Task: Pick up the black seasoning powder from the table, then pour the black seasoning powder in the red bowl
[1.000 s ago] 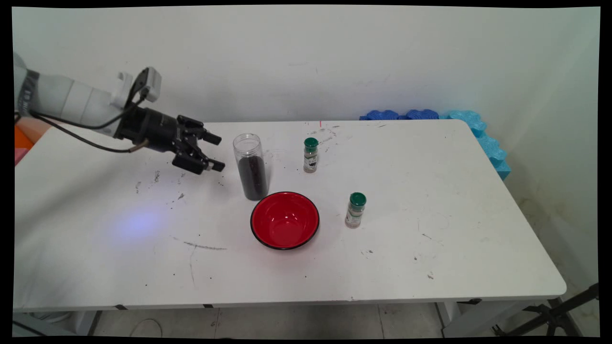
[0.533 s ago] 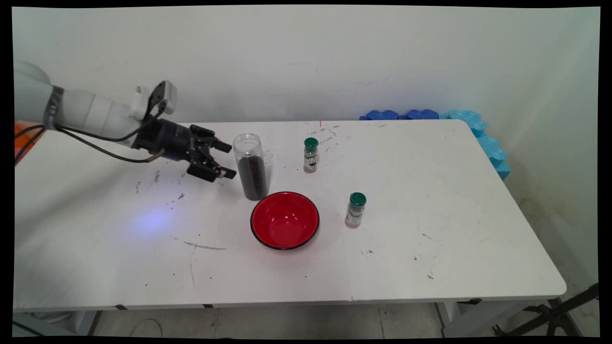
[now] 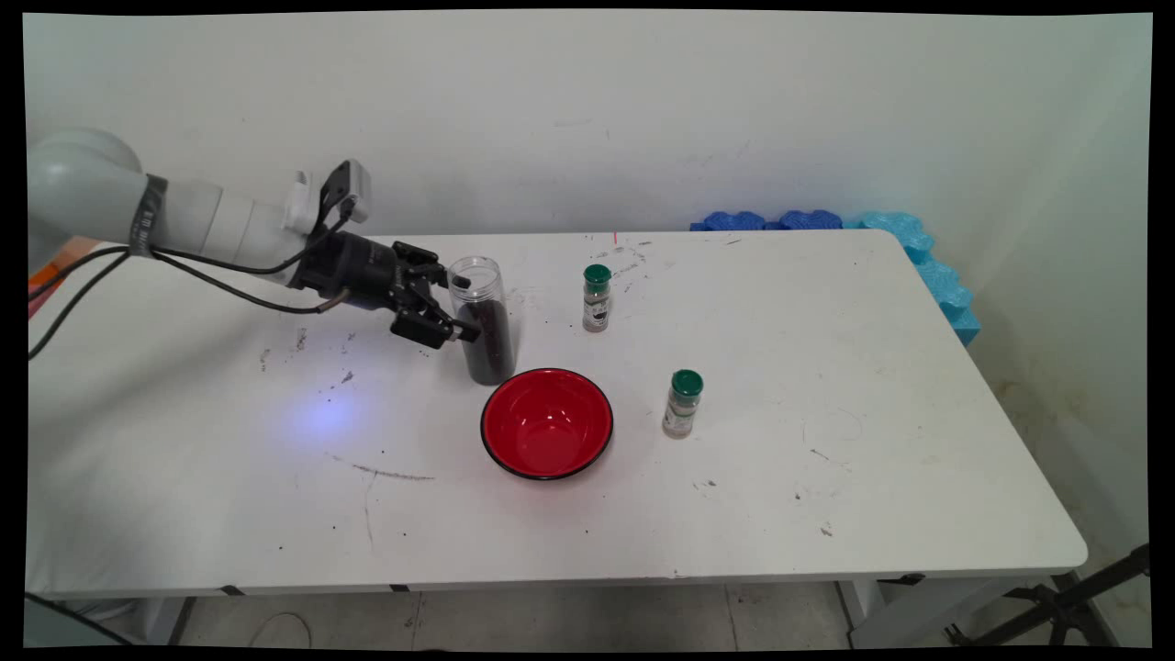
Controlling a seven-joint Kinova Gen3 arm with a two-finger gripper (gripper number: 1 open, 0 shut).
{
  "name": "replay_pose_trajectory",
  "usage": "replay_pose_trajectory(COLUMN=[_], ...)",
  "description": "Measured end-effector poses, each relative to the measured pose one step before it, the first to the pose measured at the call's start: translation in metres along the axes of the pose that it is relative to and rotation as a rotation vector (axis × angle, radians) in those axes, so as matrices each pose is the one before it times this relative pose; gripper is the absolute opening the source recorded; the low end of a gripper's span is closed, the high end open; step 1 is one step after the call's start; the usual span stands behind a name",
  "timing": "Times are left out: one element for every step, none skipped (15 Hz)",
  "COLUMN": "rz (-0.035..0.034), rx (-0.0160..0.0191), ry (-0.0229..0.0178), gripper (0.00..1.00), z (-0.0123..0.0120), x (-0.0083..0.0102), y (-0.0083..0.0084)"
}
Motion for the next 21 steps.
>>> replay_pose_trajectory(rz=[-0.00017, 0.00004, 0.00019, 0.00005, 0.00028, 0.00028, 0.00025, 0.00143, 0.00243, 0.00169, 0.00054, 0.00063, 0.00137, 0.00323, 0.00518, 0.00389, 0.00956, 0.00957, 0.01227, 0.0113, 0.00916], rx=[0.00056, 0.0004, 0.00051, 0.00013, 0.00044, 0.0003, -0.00013, -0.00104, -0.00282, -0.00256, -0.00243, -0.00229, -0.00221, -0.00213, -0.00227, -0.00105, -0.00329, -0.00245, -0.00148, -0.00099, -0.00056], ry=[0.00039, 0.00026, -0.00012, 0.00016, 0.00026, 0.00032, 0.0007, 0.00086, -0.00001, -0.00048, -0.00073, -0.00063, -0.00072, -0.00029, 0.00098, 0.0014, 0.00266, 0.00208, 0.0023, 0.00218, 0.0021], gripper=[1.0, 1.0, 1.0, 1.0, 1.0, 1.0, 1.0, 0.0, 0.0, 0.0, 0.0, 0.0, 0.0, 0.0, 0.0, 0.0, 0.0, 0.0, 0.0, 0.0, 0.0], z=[0.00226, 0.00235, 0.00221, 0.0018, 0.00207, 0.00201, 0.00142, 0.0013, 0.00097, 0.00066, 0.0004, -0.0001, -0.00028, -0.00082, -0.00153, -0.00125, -0.00339, -0.00343, -0.00501, -0.00617, -0.00564], x=[0.0001, -0.00004, -0.00005, 0.00013, 0.00034, 0.00047, 0.00047, 0.00052, 0.00026, 0.00008, 0.0, 0.00012, 0.00017, 0.00053, 0.00085, 0.0007, 0.00154, 0.00123, 0.00141, 0.00113, 0.00092], y=[-0.00054, -0.00049, -0.00052, -0.00041, -0.00062, -0.00057, -0.00044, -0.0003, -0.00011, -0.00004, -0.00009, -0.00012, -0.00013, -0.00037, -0.00022, -0.00012, -0.00018, -0.00003, 0.0, 0.00027, 0.00044])
